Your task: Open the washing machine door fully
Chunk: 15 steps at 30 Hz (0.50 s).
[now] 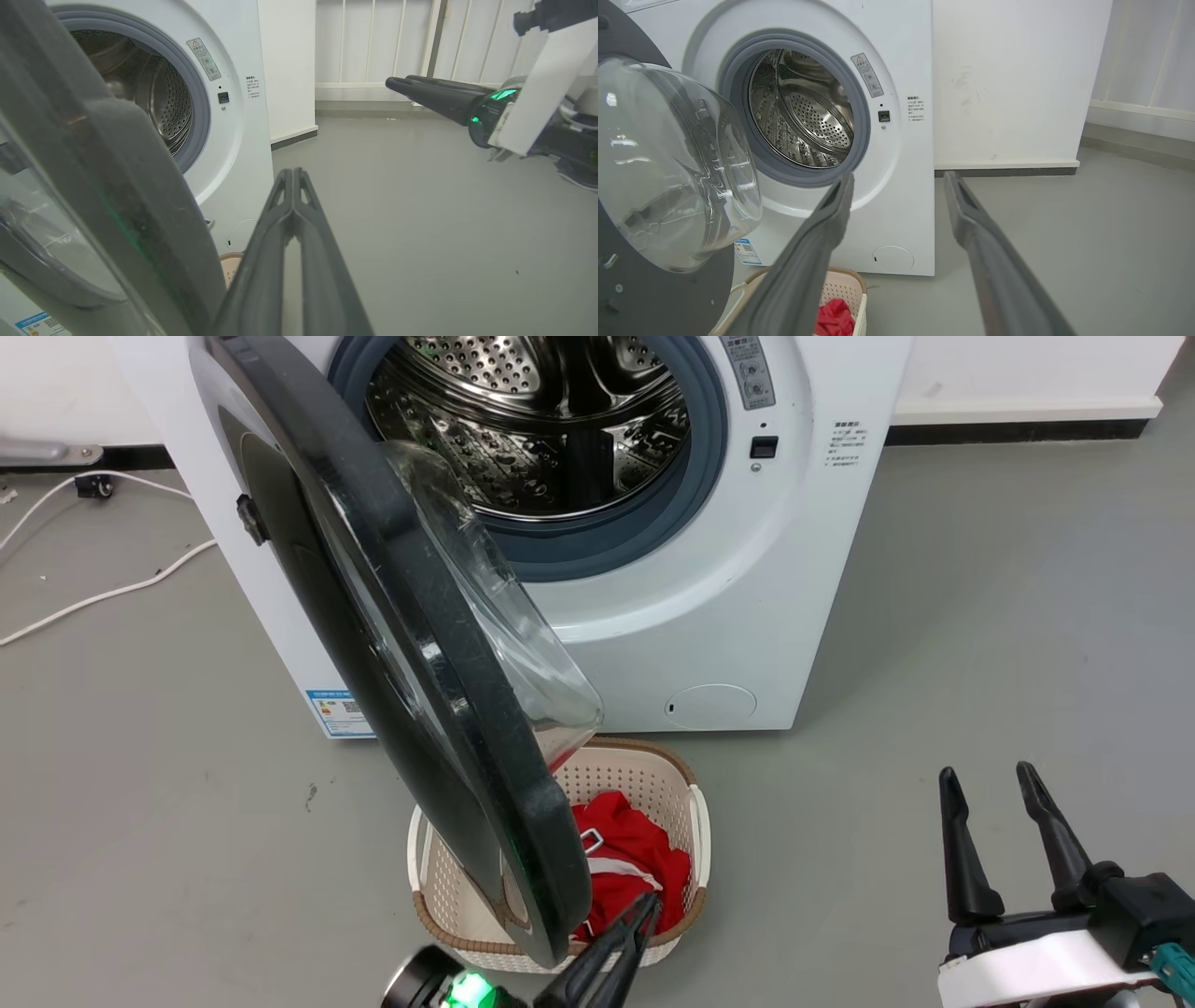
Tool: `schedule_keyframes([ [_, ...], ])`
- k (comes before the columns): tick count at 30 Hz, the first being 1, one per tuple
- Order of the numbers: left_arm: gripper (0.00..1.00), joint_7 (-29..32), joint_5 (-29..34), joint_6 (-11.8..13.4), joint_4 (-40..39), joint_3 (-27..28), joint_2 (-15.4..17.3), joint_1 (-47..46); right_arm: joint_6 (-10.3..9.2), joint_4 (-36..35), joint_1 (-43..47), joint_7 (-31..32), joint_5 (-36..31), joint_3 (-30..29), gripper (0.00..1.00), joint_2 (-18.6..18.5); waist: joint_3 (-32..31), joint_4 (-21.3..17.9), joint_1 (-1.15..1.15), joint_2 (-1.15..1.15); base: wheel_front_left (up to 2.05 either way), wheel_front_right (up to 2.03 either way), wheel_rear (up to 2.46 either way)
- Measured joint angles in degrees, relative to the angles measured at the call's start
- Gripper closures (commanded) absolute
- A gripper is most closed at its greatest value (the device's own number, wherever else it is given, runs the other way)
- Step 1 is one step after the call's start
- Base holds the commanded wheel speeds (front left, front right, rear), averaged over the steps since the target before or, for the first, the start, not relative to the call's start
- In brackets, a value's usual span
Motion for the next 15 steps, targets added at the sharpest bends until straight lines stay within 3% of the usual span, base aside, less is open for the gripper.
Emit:
schedule_keyframes([
  [5, 1.00, 0.0, 0.2, 0.4, 3.6, 0.2, -1.8, -5.3, 0.00, 0.1, -0.1, 0.0, 0.4, 0.3, 0.00, 0.0, 0.6, 0.4, 0.00, 0.00, 0.00, 0.00, 0.00],
  [15, 1.00, 0.0, -1.9, 4.9, 8.8, 2.9, -4.4, -10.1, 0.00, 1.2, -0.5, 0.0, 1.4, 1.3, 0.00, 0.0, 1.3, -0.9, 0.00, 0.00, 0.00, 0.00, 0.00],
])
